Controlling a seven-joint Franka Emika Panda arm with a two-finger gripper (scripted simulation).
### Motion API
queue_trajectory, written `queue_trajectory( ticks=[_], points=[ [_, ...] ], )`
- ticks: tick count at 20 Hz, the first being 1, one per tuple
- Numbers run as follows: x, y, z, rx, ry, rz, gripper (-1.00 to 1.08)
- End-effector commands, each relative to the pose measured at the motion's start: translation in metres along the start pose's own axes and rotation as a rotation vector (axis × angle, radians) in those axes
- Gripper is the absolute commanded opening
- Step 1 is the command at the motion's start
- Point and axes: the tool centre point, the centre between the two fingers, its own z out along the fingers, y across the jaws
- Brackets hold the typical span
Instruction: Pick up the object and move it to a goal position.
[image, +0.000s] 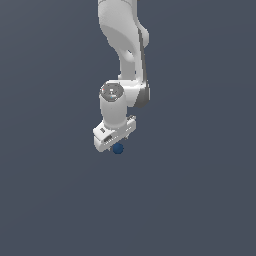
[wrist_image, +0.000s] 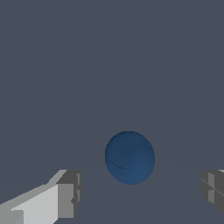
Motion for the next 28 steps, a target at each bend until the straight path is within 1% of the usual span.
queue_trajectory(
  ticks=[1, 6, 12, 22, 27, 28],
  points=[
    [-0.002, 0.000, 0.004, 0.002, 0.000, -0.030, 1.00],
    [-0.004, 0.000, 0.008, 0.004, 0.000, -0.059, 1.00],
    [-0.004, 0.000, 0.011, 0.004, 0.000, -0.057, 1.00],
    [-0.005, -0.002, 0.052, 0.004, 0.000, -0.061, 1.00],
    [-0.004, -0.001, 0.058, 0.004, 0.000, -0.061, 1.00],
    [-0.004, -0.001, 0.058, 0.004, 0.000, -0.061, -1.00]
  ],
)
